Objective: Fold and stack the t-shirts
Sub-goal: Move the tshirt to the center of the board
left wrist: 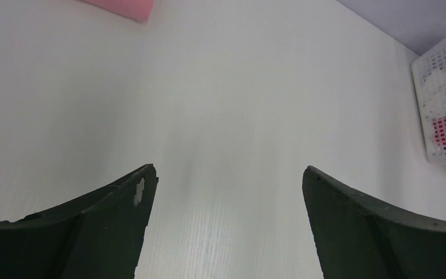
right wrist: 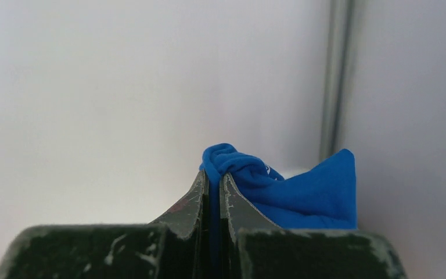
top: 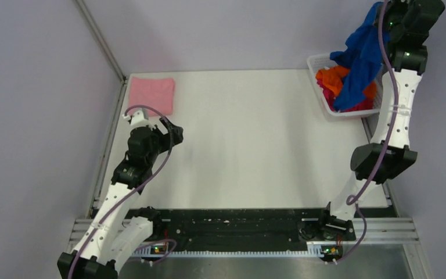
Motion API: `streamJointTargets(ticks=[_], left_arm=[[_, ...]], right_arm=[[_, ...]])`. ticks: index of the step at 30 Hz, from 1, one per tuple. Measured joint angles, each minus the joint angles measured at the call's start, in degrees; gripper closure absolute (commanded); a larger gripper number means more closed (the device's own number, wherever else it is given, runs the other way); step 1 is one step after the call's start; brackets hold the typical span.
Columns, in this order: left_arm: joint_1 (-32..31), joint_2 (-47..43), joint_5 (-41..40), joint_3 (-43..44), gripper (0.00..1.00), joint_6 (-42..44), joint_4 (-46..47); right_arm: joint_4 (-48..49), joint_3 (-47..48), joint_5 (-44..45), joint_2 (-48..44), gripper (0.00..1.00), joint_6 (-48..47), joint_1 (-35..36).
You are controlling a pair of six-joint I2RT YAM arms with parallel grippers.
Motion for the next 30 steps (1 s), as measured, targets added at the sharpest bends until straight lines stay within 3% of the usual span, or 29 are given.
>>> streamJointTargets(ticks=[6, 13, 20, 23, 27, 29, 30], left_arm=[[0.00, -2.60, -0.24, 0.00, 0.01, -0.15, -2.93], [0.00, -7.30, -0.48, -0.02, 0.01, -0.33, -5.01], [0.00, -11.72, -1.40, -0.04, 0.01, -1.42, -8.76], [0.00, -14.62, -2.21, -0.04, 0.01, -2.03, -9.86], [0.00, -17.22, -3.19, -0.04, 0.01, -3.04, -11.06], [0.00, -17.14, -3.72, -0.04, 0.01, -4.13, -13.05], [0.00, -16.85, -3.85, -0.13, 0.01, -4.72, -13.86]], right_arm=[[1.79, -0.70, -12.94, -7.17, 1.00, 3.96, 2.93], [4.24, -0.68, -22.38, -10.64, 1.00, 8.13, 18.78], [11.39, -1.38, -32.41, -12.11, 1.00, 15.17, 26.99], [13.51, -9.31, -36.61, -15.87, 1.00, 15.43, 27.74], [13.84, -32.48, -37.18, -25.44, 0.98, 8.22, 27.82], [13.75, -44.87, -33.62, -29.75, 0.90, 5.03, 27.82], [14.12, -52.94, -29.92, -32.24, 0.76, 3.78, 27.85]])
